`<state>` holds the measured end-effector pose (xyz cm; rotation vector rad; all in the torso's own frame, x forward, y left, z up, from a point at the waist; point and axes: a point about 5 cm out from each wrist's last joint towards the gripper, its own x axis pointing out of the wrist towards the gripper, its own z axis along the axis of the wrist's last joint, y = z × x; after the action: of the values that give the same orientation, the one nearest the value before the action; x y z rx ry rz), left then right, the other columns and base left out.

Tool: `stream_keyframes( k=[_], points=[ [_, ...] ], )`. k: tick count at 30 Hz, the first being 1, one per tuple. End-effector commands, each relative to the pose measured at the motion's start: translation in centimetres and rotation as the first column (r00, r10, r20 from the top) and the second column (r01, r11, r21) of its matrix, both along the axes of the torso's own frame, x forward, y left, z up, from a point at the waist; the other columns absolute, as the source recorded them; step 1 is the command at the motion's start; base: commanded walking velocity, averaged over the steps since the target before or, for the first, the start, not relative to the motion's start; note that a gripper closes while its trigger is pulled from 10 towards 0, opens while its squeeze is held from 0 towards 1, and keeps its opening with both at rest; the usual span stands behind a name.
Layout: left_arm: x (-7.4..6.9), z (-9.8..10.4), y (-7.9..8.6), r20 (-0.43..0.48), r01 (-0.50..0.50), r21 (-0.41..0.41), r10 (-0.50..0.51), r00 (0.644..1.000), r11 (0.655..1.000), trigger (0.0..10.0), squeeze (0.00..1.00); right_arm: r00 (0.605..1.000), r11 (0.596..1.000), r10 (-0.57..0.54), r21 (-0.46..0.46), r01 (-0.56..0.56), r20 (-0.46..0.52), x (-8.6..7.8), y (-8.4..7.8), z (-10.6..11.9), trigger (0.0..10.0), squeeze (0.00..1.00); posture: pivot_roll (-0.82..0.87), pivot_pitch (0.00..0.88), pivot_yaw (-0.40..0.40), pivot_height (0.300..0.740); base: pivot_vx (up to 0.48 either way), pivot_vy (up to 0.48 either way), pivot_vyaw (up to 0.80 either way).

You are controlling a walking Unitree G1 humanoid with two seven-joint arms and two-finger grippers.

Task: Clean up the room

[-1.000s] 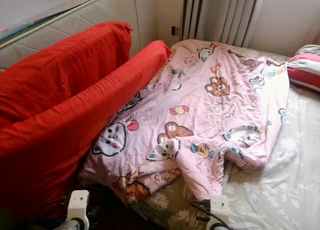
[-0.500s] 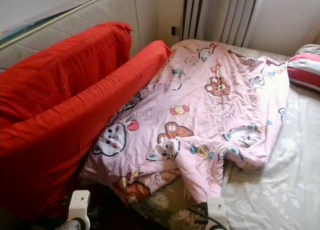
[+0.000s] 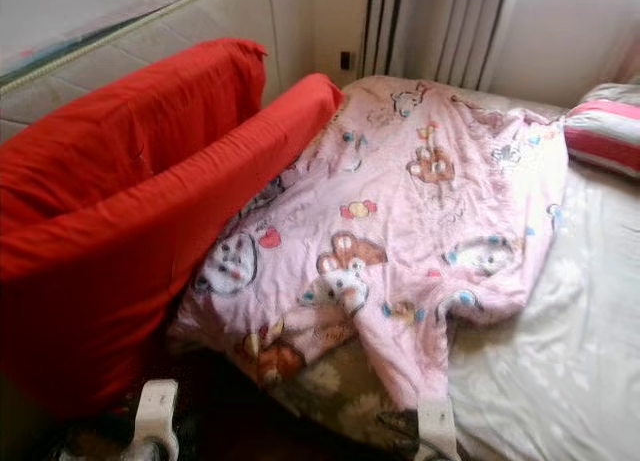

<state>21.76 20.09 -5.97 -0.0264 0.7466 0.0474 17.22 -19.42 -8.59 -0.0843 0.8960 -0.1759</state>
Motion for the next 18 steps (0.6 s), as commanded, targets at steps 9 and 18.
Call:
stream_keyframes(
  k=[9, 18],
  points=[
    [-1.6, -1.0, 0.0, -0.062, 0.009, 0.003, -0.009, 0.998, 1.0, 10.0, 0.0, 0.955, 0.962, -0.239, -0.091, 0.258, 0.178, 2.5, -4.7, 2.5, 10.0, 0.0, -0.03, 0.088, 0.025, 0.74, -0.228, 0.0, 0.0],
    [-1.6, -1.0, -0.1, -0.064, 0.015, 0.006, -0.015, 0.998, 1.0, 10.0, 0.0, 0.856, 0.831, -0.373, -0.282, 0.48, 0.357, 3.1, -10.8, 5.9, 10.0, 0.0, -0.03, 0.095, 0.025, 0.74, 0.0, 0.0, 0.0]
  ],
)
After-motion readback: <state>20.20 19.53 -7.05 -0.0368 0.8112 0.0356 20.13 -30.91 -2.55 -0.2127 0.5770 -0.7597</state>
